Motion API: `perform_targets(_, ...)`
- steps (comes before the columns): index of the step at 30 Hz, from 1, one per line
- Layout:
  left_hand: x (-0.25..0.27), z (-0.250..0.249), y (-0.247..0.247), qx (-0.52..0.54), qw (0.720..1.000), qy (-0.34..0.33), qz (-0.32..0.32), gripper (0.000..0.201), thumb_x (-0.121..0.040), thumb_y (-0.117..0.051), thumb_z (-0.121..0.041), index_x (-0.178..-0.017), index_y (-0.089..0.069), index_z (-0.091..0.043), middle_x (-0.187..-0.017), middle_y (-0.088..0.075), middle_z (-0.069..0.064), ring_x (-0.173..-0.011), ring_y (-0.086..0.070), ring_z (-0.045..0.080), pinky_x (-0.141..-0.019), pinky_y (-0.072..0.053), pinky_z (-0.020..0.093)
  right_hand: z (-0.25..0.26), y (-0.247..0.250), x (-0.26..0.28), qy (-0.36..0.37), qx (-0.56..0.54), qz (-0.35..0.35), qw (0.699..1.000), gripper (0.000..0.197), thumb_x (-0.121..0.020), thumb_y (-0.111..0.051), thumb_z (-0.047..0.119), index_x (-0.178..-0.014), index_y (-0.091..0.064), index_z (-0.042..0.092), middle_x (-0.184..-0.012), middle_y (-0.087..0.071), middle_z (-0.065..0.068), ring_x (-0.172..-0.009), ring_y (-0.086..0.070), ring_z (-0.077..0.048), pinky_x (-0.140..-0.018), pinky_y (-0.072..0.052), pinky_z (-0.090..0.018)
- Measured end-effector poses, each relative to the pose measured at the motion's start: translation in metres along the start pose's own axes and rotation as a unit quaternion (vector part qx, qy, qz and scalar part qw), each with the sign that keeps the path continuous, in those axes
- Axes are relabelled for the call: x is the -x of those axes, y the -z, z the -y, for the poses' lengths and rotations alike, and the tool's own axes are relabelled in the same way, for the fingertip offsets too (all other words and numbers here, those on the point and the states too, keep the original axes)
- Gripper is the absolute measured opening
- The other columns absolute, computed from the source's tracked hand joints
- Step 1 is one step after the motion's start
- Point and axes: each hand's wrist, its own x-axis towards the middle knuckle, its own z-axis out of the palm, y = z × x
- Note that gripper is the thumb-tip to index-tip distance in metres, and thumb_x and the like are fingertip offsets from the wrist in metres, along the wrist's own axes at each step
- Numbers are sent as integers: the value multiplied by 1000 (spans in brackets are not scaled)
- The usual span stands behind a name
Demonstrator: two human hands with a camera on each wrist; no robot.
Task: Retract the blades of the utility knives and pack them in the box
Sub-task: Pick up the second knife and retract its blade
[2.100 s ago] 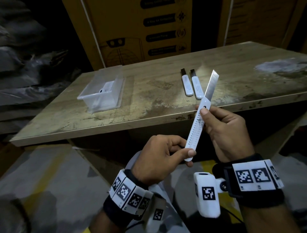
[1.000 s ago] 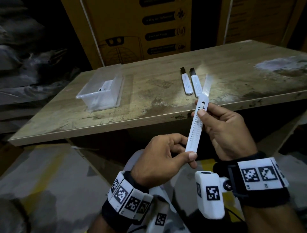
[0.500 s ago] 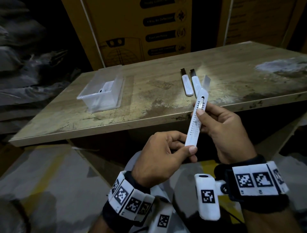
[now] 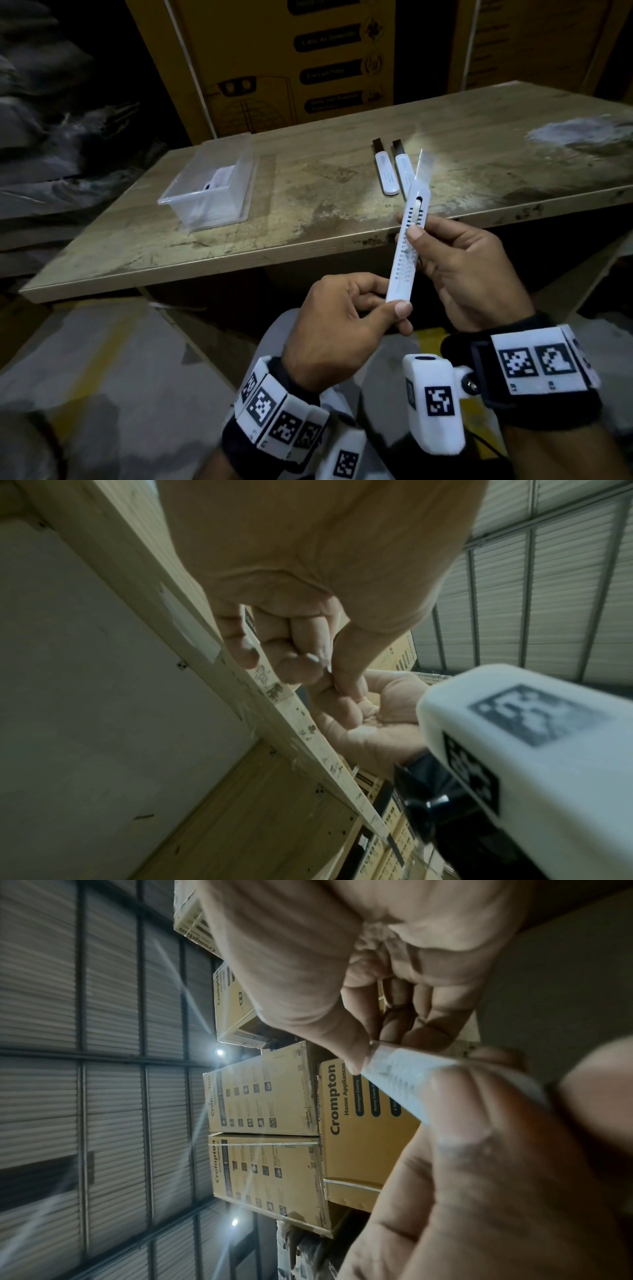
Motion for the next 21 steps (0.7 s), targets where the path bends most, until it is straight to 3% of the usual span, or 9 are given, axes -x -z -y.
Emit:
perform_targets(6, -3, 2, -2, 0, 1000, -8, -22, 17, -101, -78, -17, -117, -81, -14, -84, -87, 5, -80, -82, 9, -78, -61, 20, 1, -3, 3, 13, -7, 6, 1000, 28, -88, -65, -7, -110, -73, 10, -104, -75, -10, -95, -65, -16, -95, -54, -35)
perform_targets(11, -5, -1, 2, 4, 1000, -13, -20, 18, -101, -78, -21, -118, -81, -18, -84, -87, 3, -83, -82, 8, -85, -62, 25, -1, 0, 1, 12, -9, 15, 1000, 27, -91, -64, -2, -116, -71, 7, -109, -74, -12, -98, -65, -16, -97, -53, -36)
perform_targets(13, -5, -3, 3, 3, 1000, -15, -22, 17, -101, -79, -23, -118, -81, -19, -83, -87, 2, -83, -81, 8, -88, -64, 34, 0, 1, 1, 20, 4, 20, 1000, 25, -93, -64, 2, -117, -71, 5, -106, -74, -12, -91, -66, -12, -88, -55, -32)
perform_targets(16, -6, -4, 5, 0, 1000, -13, -28, 16, -101, -79, -23, -115, -82, -18, -84, -87, 0, -85, -82, 9, -92, -64, 42, 1, 3, 2, 48, 35, 18, 998, 22, -96, -63, 9, -114, -73, 1, -90, -74, -3, -64, -62, 2, -65, -48, -10)
perform_targets(17, -6, -3, 5, 2, 1000, -11, -30, 15, -100, -80, -23, -114, -82, -18, -84, -87, 0, -84, -82, 9, -91, -64, 41, 1, 4, 2, 53, 39, 15, 998, 22, -96, -63, 12, -112, -74, 1, -85, -73, 1, -60, -61, 3, -61, -46, -9)
perform_targets(21, -6, -2, 5, 4, 1000, -8, -28, 15, -100, -80, -22, -114, -82, -17, -84, -87, 0, -81, -80, 4, -83, -61, 25, -2, 5, 2, 38, 66, 14, 997, 14, -94, -68, 19, -101, -78, 12, -83, -77, 3, -68, -67, -4, -59, -49, -22)
